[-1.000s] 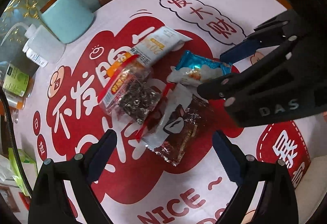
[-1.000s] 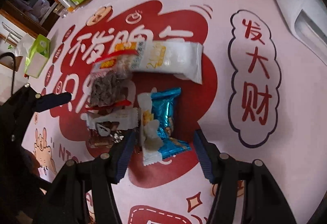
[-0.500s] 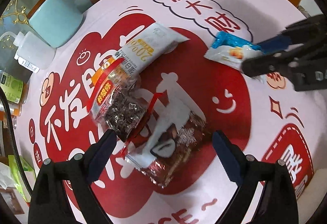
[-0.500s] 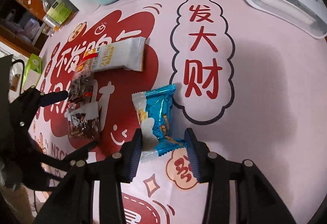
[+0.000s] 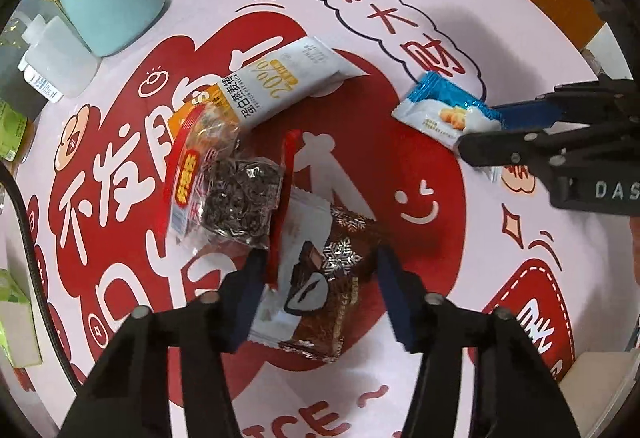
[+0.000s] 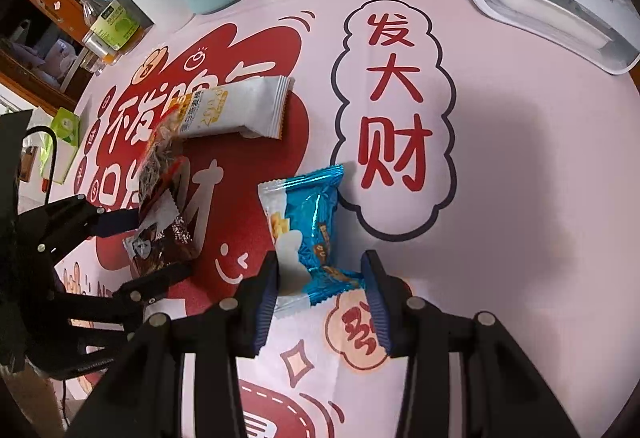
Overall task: Organize snacks
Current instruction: 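Carry brown bag into tray with left tool while right tool drops blue snack there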
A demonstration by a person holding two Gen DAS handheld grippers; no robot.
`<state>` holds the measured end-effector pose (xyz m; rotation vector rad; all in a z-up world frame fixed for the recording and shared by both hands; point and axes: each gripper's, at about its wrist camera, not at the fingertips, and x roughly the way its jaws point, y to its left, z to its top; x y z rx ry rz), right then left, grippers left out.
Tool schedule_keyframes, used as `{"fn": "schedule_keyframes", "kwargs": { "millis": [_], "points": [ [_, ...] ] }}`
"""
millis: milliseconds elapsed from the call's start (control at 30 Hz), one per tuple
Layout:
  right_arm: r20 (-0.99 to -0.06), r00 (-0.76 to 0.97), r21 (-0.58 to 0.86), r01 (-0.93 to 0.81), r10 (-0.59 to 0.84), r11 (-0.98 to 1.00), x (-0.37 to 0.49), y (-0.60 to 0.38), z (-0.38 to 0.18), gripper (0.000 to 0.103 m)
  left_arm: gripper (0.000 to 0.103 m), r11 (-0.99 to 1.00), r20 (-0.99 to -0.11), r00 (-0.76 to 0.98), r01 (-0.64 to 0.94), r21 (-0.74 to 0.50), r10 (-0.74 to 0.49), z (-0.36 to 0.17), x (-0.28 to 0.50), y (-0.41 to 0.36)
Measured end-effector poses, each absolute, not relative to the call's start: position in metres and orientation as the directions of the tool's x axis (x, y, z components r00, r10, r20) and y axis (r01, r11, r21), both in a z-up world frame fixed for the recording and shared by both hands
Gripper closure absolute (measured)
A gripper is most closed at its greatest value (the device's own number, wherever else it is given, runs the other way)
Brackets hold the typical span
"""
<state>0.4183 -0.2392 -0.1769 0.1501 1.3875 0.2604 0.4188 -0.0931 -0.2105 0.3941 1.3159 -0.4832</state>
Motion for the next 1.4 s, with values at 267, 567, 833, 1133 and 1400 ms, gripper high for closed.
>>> {"fn": "schedule_keyframes", "kwargs": {
  "millis": [267, 567, 833, 1133, 1400],
  "points": [
    [-0.956, 0.155, 0.238, -0.083, 0.249, 0.968, 0.390, -0.238, -0.157, 0.064, 0.067, 0.881, -0.971, 0.232, 0.470, 0.060, -0.057, -0.184, 0.388, -0.089],
    [-0.917, 0.286, 0.247, -0.138, 0.278, 0.959, 0.314, -0.236, -0.057, 0.064, 0.068, 0.918, -0.951, 0.304, 0.390, 0.070, -0.056, -0.085, 0.329, -0.063],
    [-0.862, 0.398, 0.246, -0.216, 0.315, 0.945, 0.222, -0.219, 0.022, 0.064, 0.068, 0.923, -0.924, 0.362, 0.383, 0.031, -0.119, -0.006, 0.243, -0.047],
    [-0.815, 0.453, 0.253, -0.282, 0.361, 0.925, 0.135, -0.204, 0.045, 0.064, 0.068, 0.900, -0.894, 0.396, 0.435, -0.017, -0.208, 0.011, 0.153, -0.032],
    [-0.758, 0.539, 0.280, -0.238, 0.367, 0.930, 0.069, -0.202, 0.031, 0.064, 0.068, 0.885, -0.846, 0.389, 0.428, -0.183, -0.363, -0.001, 0.071, -0.012]
  ]
}}
